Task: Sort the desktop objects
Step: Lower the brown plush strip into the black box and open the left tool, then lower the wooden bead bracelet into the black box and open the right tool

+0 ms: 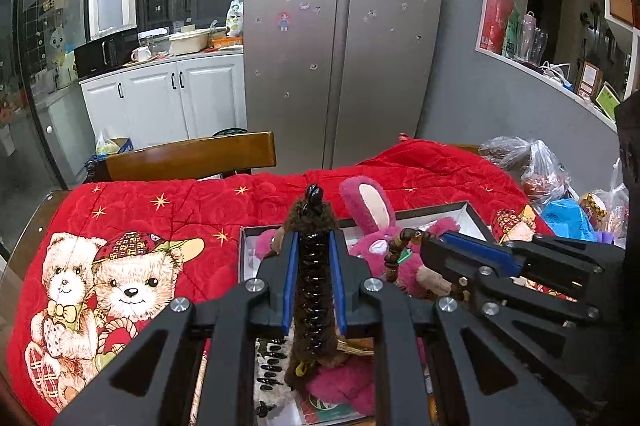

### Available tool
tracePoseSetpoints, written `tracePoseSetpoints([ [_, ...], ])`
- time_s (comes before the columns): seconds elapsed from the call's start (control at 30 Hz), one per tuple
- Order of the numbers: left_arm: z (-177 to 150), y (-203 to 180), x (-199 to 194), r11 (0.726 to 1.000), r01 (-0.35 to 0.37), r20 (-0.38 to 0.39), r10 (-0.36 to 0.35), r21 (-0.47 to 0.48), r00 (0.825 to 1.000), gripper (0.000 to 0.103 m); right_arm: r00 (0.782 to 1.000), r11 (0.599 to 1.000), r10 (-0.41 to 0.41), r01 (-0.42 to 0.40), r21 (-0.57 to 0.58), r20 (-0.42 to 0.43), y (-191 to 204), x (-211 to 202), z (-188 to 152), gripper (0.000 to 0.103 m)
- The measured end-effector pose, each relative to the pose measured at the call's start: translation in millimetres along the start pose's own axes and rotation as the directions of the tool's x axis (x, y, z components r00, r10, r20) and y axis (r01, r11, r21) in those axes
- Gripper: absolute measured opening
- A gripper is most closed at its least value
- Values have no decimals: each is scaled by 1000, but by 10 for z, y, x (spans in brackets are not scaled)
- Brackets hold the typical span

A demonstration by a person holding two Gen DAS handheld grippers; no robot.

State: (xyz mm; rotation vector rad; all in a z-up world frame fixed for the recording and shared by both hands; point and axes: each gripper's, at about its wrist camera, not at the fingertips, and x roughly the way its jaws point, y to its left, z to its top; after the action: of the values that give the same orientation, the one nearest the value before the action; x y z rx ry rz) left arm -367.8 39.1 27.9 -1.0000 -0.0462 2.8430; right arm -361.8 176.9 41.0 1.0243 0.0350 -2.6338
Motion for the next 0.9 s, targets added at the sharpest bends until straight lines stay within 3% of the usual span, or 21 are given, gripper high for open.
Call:
tracePoseSetpoints([
  [0.3, -10, 56, 19, 1000, -9, -9, 9, -1, 1000, 19, 999, 998, 48, -47, 44, -11, -80, -10, -12, 12],
  [0.33, -10, 49, 22, 1000, -13, -14, 13, 8, 1000, 28, 998, 998, 54, -53, 46, -13, -86, -10, -13, 13],
  [0.37, -11, 43, 21, 1000, -17, -16, 17, 12, 1000, 48, 998, 997, 57, -56, 51, -13, -91, -11, -9, 15],
  [0.43, -11, 51, 12, 999, -53, -3, 53, 12, 999, 67, 998, 997, 55, -55, 59, -6, -104, -26, -5, 37],
  [0.47, -11, 58, 0, 998, -64, 9, 64, 13, 998, 72, 999, 997, 49, -49, 62, -1, -110, -35, -1, 38],
  [0.6, 7, 99, -47, 998, -57, 21, 57, 5, 998, 77, 1000, 997, 22, -23, 76, 12, -181, -84, 23, 51],
  [0.77, 38, 119, -94, 996, -80, 30, 79, 27, 996, 79, 1000, 996, 17, -18, 92, 16, -236, -114, 37, 52],
  [0.9, 77, 219, -177, 997, -77, 45, 77, -7, 996, 80, 1000, 995, 28, -29, 96, 12, -233, -113, 37, 52],
])
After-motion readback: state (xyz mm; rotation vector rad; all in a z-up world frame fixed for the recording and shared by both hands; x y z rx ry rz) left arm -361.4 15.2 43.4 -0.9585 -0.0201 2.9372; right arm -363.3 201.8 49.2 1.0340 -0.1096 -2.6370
